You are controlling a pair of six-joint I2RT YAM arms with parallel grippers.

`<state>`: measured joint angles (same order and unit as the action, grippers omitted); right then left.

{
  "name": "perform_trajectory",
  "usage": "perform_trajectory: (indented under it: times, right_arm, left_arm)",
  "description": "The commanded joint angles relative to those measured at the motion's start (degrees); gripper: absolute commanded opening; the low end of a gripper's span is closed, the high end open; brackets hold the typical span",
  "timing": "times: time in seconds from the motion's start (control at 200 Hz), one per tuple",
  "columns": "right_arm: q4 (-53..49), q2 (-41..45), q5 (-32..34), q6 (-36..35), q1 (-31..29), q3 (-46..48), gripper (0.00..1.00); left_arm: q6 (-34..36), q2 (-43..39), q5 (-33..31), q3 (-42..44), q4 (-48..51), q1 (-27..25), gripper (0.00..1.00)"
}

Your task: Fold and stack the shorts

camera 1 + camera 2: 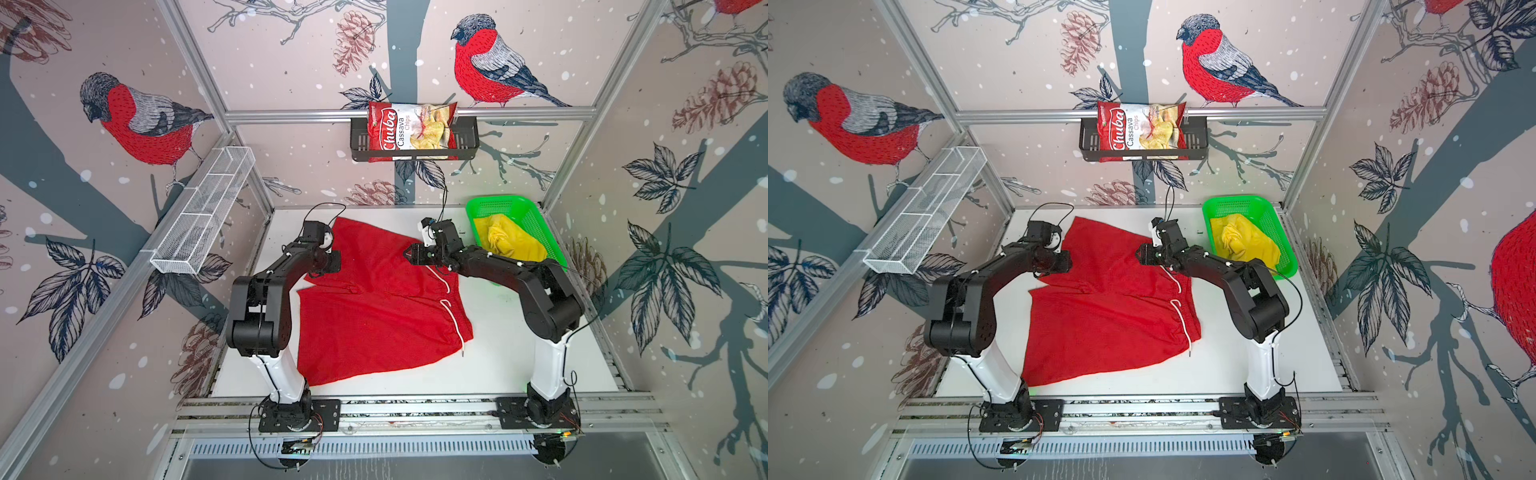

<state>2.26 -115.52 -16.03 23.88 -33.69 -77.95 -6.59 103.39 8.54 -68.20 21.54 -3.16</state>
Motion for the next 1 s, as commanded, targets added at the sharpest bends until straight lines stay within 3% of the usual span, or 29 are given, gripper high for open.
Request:
perform_trajectory:
  times: [0.0, 0.32, 0.61, 0.77, 0.996]
  right_arm:
    - [-3.14, -3.31, 3.26, -0.80, 0.55, -3.28, 0.58]
    - [-10.68, -13.45, 8.17, -0.35, 4.99, -10.75, 0.58]
    - [-12.49, -16.15, 11.71, -0.22, 9.08, -15.68, 0.58]
    - [-13.44, -11.88, 9.04, -2.29, 8.84, -17.55, 0.58]
    - [-9.69, 5.17, 5.26, -3.11, 5.06, -7.47, 0.59]
  left_arm:
    - [-4.29, 2.46, -3.18, 0.18, -2.27, 0.07, 0.34]
    - [-6.29, 5.75, -5.69, 2.74, -4.25, 4.00, 0.34]
    - [-5.72, 3.79, -8.75, 5.02, -4.75, 7.22, 0.38]
    - [-8.47, 0.07, -3.44, 4.60, -7.27, 7.19, 0.44]
    - [-11.86, -10.27, -0.37, 4.77, -9.82, 4.01, 0.48]
